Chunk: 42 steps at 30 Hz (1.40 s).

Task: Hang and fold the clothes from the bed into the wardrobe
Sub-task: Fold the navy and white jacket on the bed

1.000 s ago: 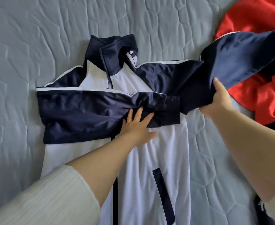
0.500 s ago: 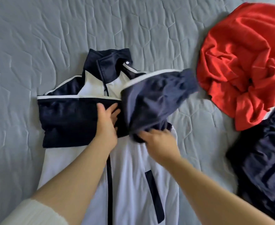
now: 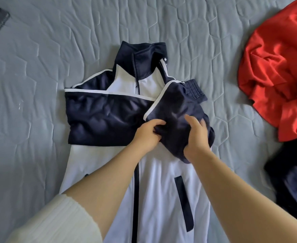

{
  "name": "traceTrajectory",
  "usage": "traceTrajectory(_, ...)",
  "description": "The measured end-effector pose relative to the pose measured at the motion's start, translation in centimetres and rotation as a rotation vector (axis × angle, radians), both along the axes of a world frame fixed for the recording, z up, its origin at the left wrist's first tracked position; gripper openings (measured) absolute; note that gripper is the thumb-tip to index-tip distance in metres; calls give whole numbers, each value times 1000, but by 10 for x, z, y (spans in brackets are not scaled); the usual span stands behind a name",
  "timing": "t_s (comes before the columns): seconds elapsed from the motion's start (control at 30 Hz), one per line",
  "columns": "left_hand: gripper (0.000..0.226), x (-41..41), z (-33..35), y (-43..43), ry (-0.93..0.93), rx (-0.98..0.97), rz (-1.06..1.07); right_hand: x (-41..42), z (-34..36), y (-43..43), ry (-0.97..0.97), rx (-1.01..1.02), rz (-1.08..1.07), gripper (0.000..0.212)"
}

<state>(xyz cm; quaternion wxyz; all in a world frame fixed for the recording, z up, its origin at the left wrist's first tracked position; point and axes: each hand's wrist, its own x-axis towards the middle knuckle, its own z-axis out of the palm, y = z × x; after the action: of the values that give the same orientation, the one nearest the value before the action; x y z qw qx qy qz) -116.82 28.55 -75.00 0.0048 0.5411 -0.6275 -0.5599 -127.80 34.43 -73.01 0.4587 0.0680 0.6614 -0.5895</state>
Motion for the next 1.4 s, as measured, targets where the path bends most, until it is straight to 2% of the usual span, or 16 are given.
traceTrajectory(0.07, 30, 4, 17, -7, 193, 81, 263, -2, 7, -12, 381, 37, 184, 40)
traceTrajectory(0.1, 20, 9, 28, -12, 320, 172, 469, 1, 10, -15, 636, 6, 413, 40)
traceTrajectory(0.17, 24, 23, 43, -24, 526, 283, 752, 13, 12, -14, 1003, -23, 916, 41)
traceTrajectory(0.27, 38, 49, 57, -33, 648, 326, 814, 36, 3, -4, 1099, 137, 1415, 47)
traceTrajectory(0.37, 54, 64, 56, -36, 558, 432, 895, 54, -8, 10, 1176, 199, 1644, 42)
traceTrajectory(0.4, 49, 69, 53, -38, 492, 426, 924, 60, -10, 12, 1139, 192, 1677, 41)
traceTrajectory(0.47, 32, 78, 45, -37, 314, 339, 881, 68, -12, 15, 998, 173, 1694, 41)
traceTrajectory(0.57, 34, 89, 30, -30, -83, 73, 483, 69, -12, 13, 871, 207, 1510, 43)
traceTrajectory(0.67, 25, 102, 32, -42, 28, 9, 487, 62, -11, 8, 799, 332, 1146, 41)
traceTrajectory(0.77, 28, 127, 35, -68, 87, -134, 600, 61, -9, 0, 788, 343, 1126, 43)
traceTrajectory(0.87, 31, 154, 24, -81, -244, -238, 550, 63, -7, -11, 830, 322, 1043, 41)
traceTrajectory(0.97, 69, 153, 21, -72, -661, -422, 220, 54, -7, -19, 941, 453, 865, 41)
traceTrajectory(1.07, 64, 120, 21, -55, -583, -775, -158, 29, -7, -18, 1230, 611, 883, 45)
traceTrajectory(1.13, 52, 92, 17, -45, -490, -650, -286, 10, -5, -21, 1232, 636, 993, 47)
traceTrajectory(1.23, 52, 64, 5, -36, -465, -346, -329, -12, -5, -29, 1052, 755, 1195, 47)
traceTrajectory(1.4, 34, 53, -4, -34, -479, -392, -273, -29, -13, -23, 1134, 912, 1291, 31)
